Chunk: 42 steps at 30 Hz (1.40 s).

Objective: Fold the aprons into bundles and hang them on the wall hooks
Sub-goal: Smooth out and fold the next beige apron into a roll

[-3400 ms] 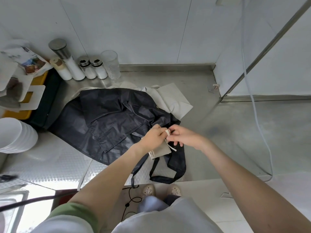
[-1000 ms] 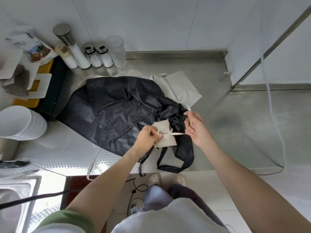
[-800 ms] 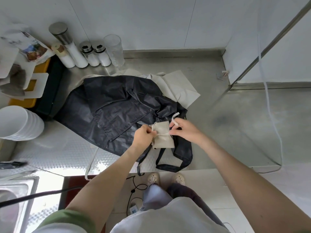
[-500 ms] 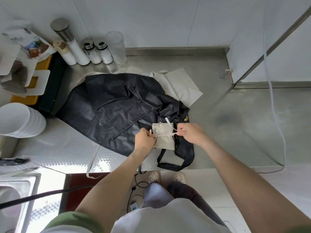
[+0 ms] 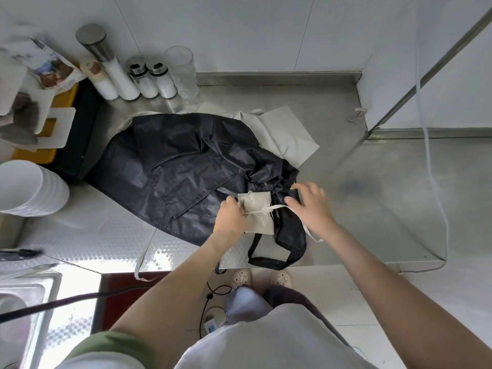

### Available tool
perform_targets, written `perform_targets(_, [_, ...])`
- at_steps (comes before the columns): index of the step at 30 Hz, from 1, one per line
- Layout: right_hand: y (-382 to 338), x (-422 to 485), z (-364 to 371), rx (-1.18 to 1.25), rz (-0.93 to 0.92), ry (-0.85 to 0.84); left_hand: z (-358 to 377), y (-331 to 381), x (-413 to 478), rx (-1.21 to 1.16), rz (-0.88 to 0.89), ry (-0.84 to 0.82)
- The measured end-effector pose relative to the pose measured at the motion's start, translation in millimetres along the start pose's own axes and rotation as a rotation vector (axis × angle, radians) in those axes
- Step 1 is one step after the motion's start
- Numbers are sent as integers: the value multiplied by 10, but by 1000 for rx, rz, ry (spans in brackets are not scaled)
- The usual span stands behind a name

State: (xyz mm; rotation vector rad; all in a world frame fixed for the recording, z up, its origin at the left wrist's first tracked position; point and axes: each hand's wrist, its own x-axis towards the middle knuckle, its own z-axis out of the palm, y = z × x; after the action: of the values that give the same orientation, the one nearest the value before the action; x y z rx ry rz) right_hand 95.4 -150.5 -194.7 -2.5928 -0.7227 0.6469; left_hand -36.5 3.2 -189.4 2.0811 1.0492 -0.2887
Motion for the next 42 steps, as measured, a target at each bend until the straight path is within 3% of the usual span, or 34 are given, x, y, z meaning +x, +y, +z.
perform_targets(2, [-194,-17,118,-40,-123,-134,-7,20,7,35,-5,-18])
perform_targets(5, [-292,-38,239,-141,-117,-257,-41,18,9,42,-11,-10])
perform_targets(8, [-226,-51,249,-54,-99,-275,-59,-8,-12,-40,-50,17])
perform_targets(12, [-147,-98,195,-183,-121,-278,-29,-21,8,-155,-181,62])
perform_targets(16, [-102,-72,176,-85,-71,-312,-51,-20,82,-156,-256,-14])
perform_targets(20, [-79,-81,33,337,-13,-258,-235,-6,129,-53,-119,-57])
perform_targets(24, [-153,-89,-45,671,-10,-155,-389,125,19,-262,105,-105])
perform_targets(29, [-309,-23,23,1185,15,-270,-456,257,-82,-386,361,-273])
perform_targets(35, [-329,-97,207,1098,27,-290,-424,215,-43,-439,439,-254])
perform_targets(42, [-362,-145,247,946,24,-275,-328,156,-8,-566,398,-177])
